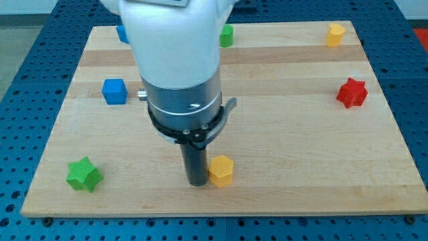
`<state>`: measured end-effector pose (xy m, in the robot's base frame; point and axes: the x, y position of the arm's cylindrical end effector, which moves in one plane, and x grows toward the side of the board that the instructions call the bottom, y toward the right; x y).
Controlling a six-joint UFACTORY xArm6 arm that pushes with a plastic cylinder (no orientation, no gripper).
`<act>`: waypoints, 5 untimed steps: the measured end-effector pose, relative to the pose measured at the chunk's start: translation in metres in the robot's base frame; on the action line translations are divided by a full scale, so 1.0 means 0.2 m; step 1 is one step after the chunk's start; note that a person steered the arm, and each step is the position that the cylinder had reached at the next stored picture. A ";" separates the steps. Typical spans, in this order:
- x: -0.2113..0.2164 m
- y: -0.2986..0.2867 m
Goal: Push the red circle to the bottom right of the board
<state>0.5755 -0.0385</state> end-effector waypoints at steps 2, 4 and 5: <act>-0.20 -0.19; -0.53 -0.42; -0.67 -0.45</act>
<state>0.4420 -0.1289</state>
